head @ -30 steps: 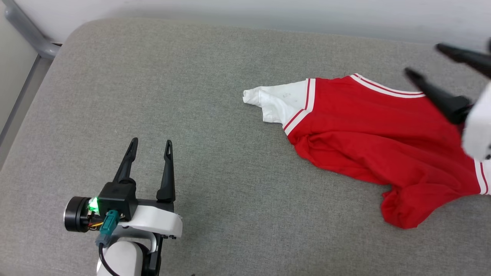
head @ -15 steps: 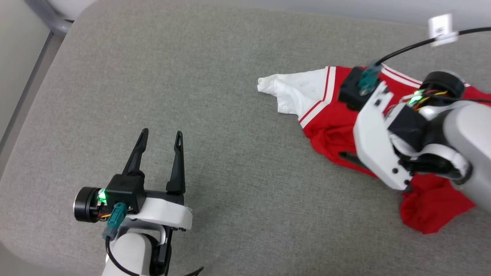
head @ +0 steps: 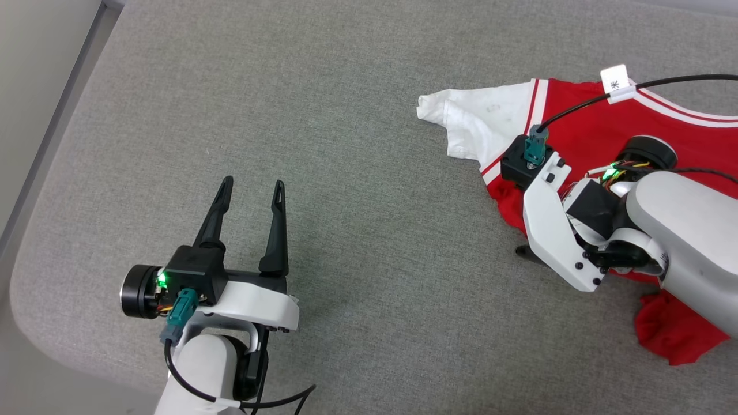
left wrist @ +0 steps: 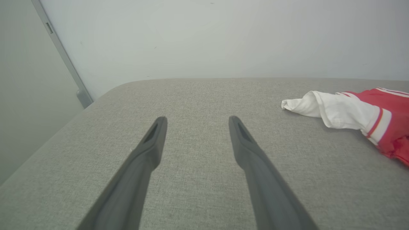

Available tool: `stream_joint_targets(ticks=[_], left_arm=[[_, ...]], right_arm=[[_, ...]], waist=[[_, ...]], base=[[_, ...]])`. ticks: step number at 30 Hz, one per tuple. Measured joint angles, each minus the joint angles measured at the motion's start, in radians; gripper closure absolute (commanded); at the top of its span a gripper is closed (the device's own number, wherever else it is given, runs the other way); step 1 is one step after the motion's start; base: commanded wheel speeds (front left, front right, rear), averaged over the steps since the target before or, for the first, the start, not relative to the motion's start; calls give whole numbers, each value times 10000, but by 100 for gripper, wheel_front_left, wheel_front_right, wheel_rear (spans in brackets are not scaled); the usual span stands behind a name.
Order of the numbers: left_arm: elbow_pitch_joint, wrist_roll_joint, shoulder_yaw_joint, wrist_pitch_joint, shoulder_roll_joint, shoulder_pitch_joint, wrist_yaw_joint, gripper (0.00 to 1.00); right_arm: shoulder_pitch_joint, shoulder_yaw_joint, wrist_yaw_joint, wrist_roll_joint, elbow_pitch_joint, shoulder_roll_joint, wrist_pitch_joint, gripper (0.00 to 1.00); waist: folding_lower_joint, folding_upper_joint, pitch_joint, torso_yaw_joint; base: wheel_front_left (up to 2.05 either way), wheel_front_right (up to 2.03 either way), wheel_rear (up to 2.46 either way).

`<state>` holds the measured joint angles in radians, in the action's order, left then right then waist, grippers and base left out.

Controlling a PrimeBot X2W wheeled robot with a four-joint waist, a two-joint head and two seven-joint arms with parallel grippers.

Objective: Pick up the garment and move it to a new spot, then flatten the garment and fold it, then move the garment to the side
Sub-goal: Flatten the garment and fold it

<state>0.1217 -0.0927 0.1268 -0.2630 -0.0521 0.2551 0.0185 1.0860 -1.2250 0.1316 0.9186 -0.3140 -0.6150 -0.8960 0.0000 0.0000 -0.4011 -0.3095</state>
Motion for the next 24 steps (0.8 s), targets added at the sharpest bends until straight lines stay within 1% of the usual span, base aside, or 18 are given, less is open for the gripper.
stream_joint_targets(ticks=[1, 6, 8, 11, 16, 20, 24], left_arm=[[15, 0, -15, 0, 2, -1, 8, 0], [113, 19, -178, 0, 6, -149, 65, 0], [128, 81, -249, 0, 6, -256, 40, 0], [150, 169, -322, 0, -6, -400, -12, 0], [201, 272, -453, 0, -92, -757, -56, 0], [230, 284, -566, 0, -157, -1093, -58, 0], [230, 322, -646, 0, -213, -1381, -58, 0]], right_arm=[[4, -58, 0, 35, -56, 0, 234, 100], [121, -280, -8, 328, -82, 81, 1662, 100], [162, -326, -8, 506, 186, 90, 2236, 100], [267, -364, -8, 709, 913, -33, 2947, 100], [-84, -453, -8, 884, 2382, -826, 3559, 100], [-984, -502, -6, 976, 3381, -1519, 3906, 100], [-2108, -499, -8, 1057, 3860, -2048, 4167, 100]], waist=[[0, 0, 21, 19], [1, 0, 314, 218], [1, 0, 506, 317], [1, 0, 850, 464], [0, 1, 1486, 703], [0, 0, 1952, 912], [0, 0, 2307, 1110]], base=[[0, 0, 0], [0, 0, 0], [0, 0, 0], [0, 0, 0], [0, 0, 0], [0, 0, 0], [0, 0, 0]])
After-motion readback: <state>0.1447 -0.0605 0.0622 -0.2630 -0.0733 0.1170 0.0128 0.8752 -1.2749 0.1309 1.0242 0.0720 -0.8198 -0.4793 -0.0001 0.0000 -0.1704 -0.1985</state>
